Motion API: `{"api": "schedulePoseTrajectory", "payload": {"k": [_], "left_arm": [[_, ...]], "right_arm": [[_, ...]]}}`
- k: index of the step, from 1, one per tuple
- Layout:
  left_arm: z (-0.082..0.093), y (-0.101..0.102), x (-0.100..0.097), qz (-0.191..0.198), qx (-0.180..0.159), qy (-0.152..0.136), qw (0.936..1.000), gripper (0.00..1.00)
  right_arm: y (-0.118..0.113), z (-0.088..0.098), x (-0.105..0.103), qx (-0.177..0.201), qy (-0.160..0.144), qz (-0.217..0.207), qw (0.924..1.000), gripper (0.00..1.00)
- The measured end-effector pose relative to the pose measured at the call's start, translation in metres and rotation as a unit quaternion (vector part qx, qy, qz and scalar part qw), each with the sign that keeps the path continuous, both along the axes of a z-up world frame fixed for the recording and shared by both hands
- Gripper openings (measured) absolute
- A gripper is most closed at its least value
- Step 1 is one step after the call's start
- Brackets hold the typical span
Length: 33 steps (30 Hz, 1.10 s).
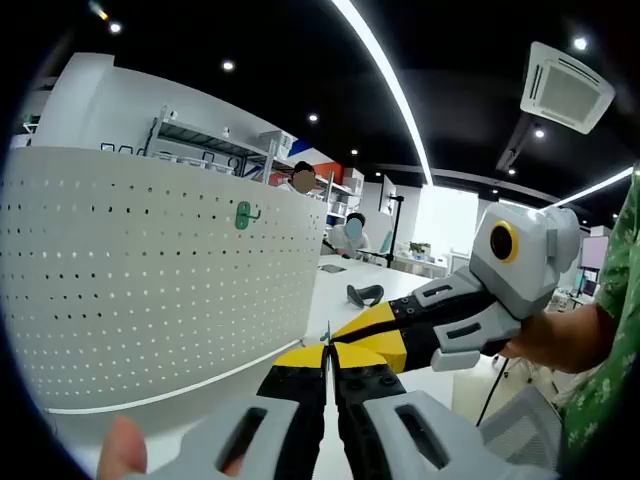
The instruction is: Insert the hook assembly into the mounting plate slot until the hook locks in place.
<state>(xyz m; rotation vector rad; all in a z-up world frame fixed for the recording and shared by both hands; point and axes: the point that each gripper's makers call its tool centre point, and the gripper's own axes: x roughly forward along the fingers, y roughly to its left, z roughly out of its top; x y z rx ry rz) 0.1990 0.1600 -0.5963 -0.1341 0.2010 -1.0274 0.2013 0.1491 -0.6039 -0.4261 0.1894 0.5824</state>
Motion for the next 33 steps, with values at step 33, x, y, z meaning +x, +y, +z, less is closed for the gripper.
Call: {"api": "schedulePoseTrajectory", "payload": {"k": [33], "left_arm": [[0.0067,0.0046,0.0086,0.015,-0.012,-0.005,0.9998,0.15]], "right_arm": [[-0.0063,0.0022,0.0067,-0.006,0.002,-0.020,0.9998,0.00]]}}
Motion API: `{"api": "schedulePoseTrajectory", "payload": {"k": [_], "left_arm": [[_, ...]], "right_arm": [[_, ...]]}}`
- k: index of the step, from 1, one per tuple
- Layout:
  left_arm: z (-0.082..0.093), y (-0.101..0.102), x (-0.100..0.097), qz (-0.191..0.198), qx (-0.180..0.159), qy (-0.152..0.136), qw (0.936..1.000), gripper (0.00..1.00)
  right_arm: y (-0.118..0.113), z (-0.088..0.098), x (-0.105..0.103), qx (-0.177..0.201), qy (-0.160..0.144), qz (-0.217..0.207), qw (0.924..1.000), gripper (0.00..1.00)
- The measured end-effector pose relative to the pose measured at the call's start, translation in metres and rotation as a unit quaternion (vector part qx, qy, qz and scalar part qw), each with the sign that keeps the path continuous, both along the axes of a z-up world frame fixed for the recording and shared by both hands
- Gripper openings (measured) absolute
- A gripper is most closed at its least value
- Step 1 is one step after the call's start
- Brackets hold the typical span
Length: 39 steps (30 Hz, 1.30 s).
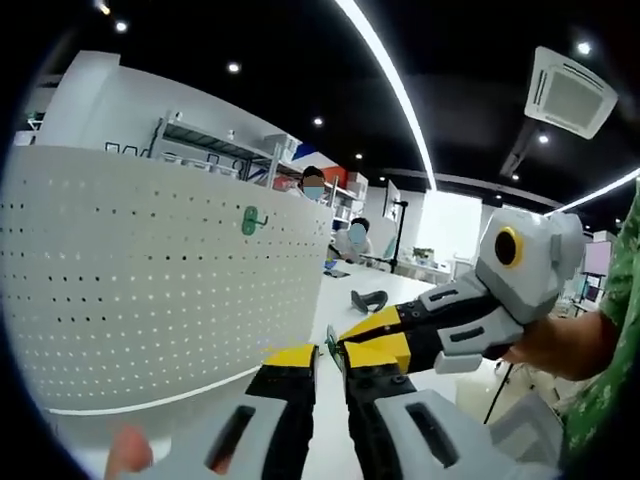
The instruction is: Insert the hook assembly into the mounting plate slot until the hook locks in place.
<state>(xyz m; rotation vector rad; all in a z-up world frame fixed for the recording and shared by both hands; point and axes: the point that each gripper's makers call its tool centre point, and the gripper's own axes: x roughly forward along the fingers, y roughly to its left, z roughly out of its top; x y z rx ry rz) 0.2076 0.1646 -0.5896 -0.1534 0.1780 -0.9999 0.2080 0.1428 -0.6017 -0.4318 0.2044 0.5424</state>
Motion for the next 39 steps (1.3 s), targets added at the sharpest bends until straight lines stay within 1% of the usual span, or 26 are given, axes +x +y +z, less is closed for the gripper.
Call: {"api": "schedulePoseTrajectory", "payload": {"k": [1,2,4,6,8,11,12,14,17,18,20,21,23,25,26,27,28,30,32,36,39], "left_arm": [[0.001,0.001,0.000,0.001,0.001,-0.003,1.0000,0.17],[0.002,0.002,0.000,0.001,0.004,-0.011,0.9999,0.16],[0.001,0.005,-0.002,0.000,0.009,-0.017,0.9998,0.17],[0.000,0.007,-0.002,0.002,0.009,-0.019,0.9998,0.22],[0.000,0.008,-0.003,0.004,0.014,-0.032,0.9994,0.27],[-0.002,0.007,-0.006,0.000,0.027,-0.040,0.9988,0.33],[-0.002,0.006,-0.007,-0.001,0.031,-0.046,0.9985,0.35],[-0.002,0.006,-0.008,0.000,0.037,-0.053,0.9979,0.40],[0.000,0.004,-0.011,-0.011,0.030,-0.056,0.9979,0.48],[0.001,0.002,-0.014,-0.019,0.024,-0.052,0.9982,0.53],[0.001,0.000,-0.017,-0.028,0.022,-0.052,0.9980,0.65],[0.001,-0.001,-0.018,-0.032,0.022,-0.053,0.9978,0.73],[0.001,-0.005,-0.025,-0.053,0.022,-0.053,0.9970,0.81],[-0.002,-0.008,-0.032,-0.072,0.022,-0.042,0.9963,0.92],[-0.004,-0.010,-0.034,-0.078,0.019,-0.030,0.9964,1.00],[-0.009,-0.010,-0.036,-0.080,0.025,-0.015,0.9964,1.00],[-0.009,-0.011,-0.035,-0.081,0.024,-0.022,0.9962,1.00],[-0.015,-0.012,-0.040,-0.091,0.045,-0.028,0.9944,1.00],[-0.017,-0.014,-0.043,-0.093,0.056,-0.036,0.9935,1.00],[-0.016,-0.014,-0.044,-0.091,0.049,-0.033,0.9941,1.00],[-0.017,-0.013,-0.044,-0.089,0.051,-0.035,0.9941,1.00]], "right_arm": [[-0.001,0.000,0.001,0.000,-0.001,-0.002,1.0000,0.00],[-0.002,0.000,0.001,0.000,0.000,-0.004,1.0000,0.00],[-0.006,0.000,0.003,0.004,-0.001,-0.009,1.0000,0.01],[-0.008,0.000,0.003,0.008,0.001,-0.013,0.9999,0.01],[-0.010,0.001,0.004,0.010,0.002,-0.016,0.9998,0.01],[-0.011,0.001,0.004,0.014,0.003,-0.017,0.9997,0.01],[-0.011,0.001,0.004,0.014,0.003,-0.018,0.9997,0.01],[-0.012,0.002,0.004,0.015,0.002,-0.019,0.9997,0.01],[-0.013,0.002,0.004,0.017,0.002,-0.021,0.9996,0.01],[-0.014,0.003,0.004,0.017,0.002,-0.021,0.9996,0.01],[-0.015,0.003,0.005,0.019,0.003,-0.022,0.9996,0.01],[-0.016,0.003,0.005,0.020,0.003,-0.023,0.9995,0.01],[-0.017,0.003,0.005,0.023,0.004,-0.025,0.9994,0.01],[-0.018,0.003,0.005,0.026,0.005,-0.026,0.9993,0.01],[-0.019,0.003,0.006,0.029,0.007,-0.027,0.9992,0.01],[-0.019,0.003,0.006,0.030,0.007,-0.028,0.9991,0.01],[-0.020,0.002,0.006,0.031,0.007,-0.030,0.9991,0.01],[-0.021,0.002,0.007,0.035,0.009,-0.033,0.9988,0.01],[-0.022,0.002,0.008,0.039,0.010,-0.038,0.9985,0.01],[-0.026,0.002,0.011,0.055,0.013,-0.052,0.9971,0.01],[-0.028,0.004,0.012,0.063,0.012,-0.059,0.9962,0.01]]}}
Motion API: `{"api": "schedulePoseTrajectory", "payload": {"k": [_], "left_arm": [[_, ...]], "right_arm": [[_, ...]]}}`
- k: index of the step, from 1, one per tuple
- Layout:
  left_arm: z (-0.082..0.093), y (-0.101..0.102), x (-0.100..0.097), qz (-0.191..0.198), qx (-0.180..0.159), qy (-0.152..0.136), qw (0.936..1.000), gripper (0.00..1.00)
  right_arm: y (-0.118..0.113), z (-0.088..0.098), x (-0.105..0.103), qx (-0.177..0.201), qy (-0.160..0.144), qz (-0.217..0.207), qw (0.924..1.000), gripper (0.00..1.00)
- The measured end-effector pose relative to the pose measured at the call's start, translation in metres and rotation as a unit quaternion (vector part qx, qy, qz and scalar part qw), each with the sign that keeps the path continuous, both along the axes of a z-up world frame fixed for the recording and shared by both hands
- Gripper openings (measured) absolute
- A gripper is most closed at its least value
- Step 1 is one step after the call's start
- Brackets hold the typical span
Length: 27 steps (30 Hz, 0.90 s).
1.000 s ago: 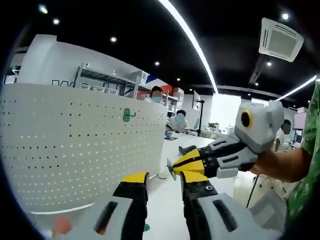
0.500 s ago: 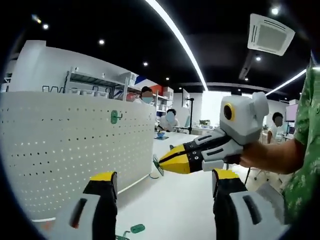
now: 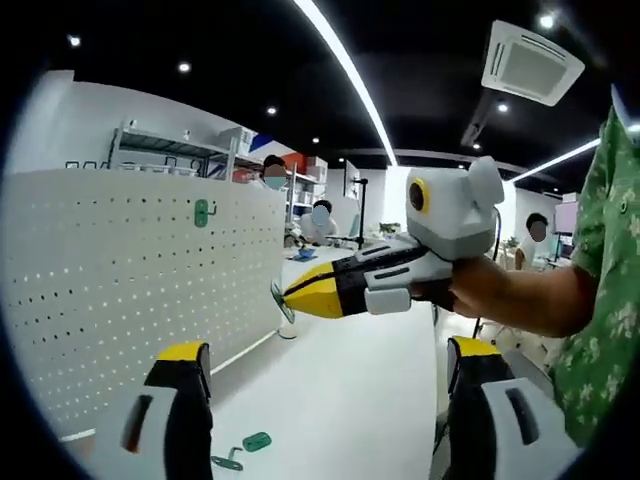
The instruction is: Insert the hook assembly into the mounting plate slot until the hook locks in place.
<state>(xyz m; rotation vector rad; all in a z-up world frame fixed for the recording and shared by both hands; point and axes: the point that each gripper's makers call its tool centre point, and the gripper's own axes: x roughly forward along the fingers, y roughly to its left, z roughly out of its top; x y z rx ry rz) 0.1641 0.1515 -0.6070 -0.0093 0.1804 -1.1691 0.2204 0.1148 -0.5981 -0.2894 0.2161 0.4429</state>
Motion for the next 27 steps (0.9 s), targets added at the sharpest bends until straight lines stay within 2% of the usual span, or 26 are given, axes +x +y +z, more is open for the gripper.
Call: {"api": "schedulePoseTrajectory", "payload": {"k": [19,27], "left_arm": [[-0.008,0.017,0.002,0.018,-0.001,0.004,0.9998,1.00],[-0.018,0.025,0.000,0.029,0.008,0.004,0.9996,1.00]], "right_arm": [[-0.005,0.035,0.038,0.034,-0.037,-0.040,0.9979,0.01],[-0.022,0.050,0.058,0.052,-0.051,-0.066,0.9951,0.01]]}}
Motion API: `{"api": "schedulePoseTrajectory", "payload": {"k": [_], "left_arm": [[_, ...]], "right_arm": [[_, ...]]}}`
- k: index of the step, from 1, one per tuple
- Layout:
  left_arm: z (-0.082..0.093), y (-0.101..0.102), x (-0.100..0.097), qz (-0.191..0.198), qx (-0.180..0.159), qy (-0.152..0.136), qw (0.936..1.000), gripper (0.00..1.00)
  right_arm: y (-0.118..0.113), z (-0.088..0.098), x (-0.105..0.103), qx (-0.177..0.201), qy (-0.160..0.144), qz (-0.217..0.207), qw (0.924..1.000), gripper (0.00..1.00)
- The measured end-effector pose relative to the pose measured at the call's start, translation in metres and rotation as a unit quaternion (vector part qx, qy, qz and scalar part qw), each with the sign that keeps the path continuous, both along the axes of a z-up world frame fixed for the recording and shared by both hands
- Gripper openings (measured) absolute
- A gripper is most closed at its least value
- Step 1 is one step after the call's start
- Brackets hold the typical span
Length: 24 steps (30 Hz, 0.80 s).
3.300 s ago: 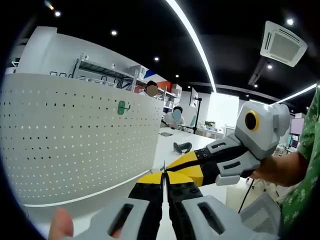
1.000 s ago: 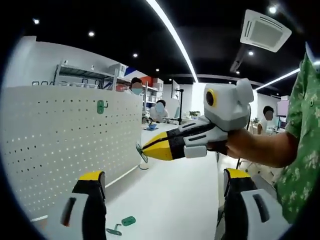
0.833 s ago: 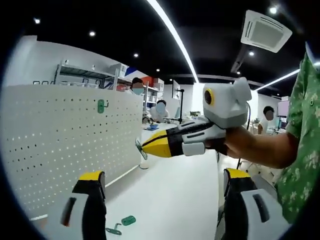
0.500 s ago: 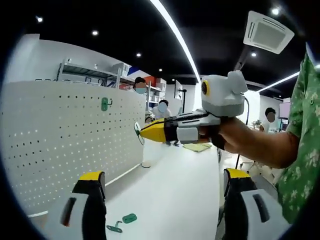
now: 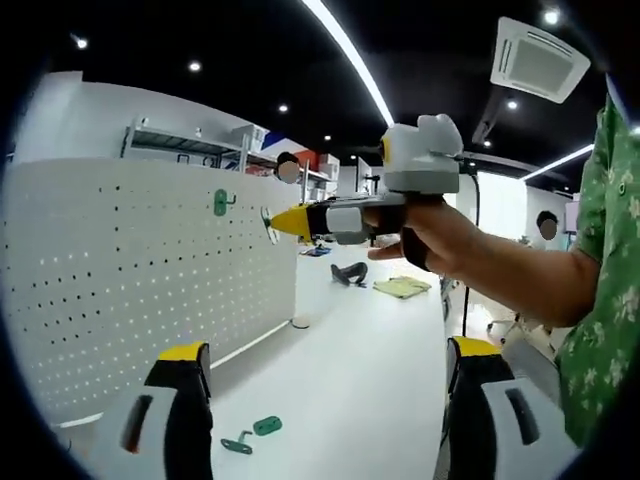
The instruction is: Insert the hook assembly into the mounting plate slot until the hook locks in place.
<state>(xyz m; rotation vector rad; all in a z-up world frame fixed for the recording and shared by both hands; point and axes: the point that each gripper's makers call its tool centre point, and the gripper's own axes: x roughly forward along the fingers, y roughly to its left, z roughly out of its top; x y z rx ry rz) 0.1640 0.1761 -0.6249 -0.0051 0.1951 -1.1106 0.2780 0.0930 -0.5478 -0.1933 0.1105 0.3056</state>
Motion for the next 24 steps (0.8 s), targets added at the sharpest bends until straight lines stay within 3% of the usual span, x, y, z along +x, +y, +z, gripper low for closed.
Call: {"api": "schedulePoseTrajectory", "payload": {"k": [13,24], "left_arm": [[-0.010,0.007,-0.002,0.010,-0.002,0.015,0.9998,0.99],[-0.011,0.011,0.002,0.016,-0.007,0.020,0.9996,0.98]], "right_arm": [[-0.044,0.034,0.042,0.016,-0.038,-0.059,0.9974,0.01],[-0.067,0.050,0.069,0.028,-0.054,-0.088,0.9942,0.01]]}}
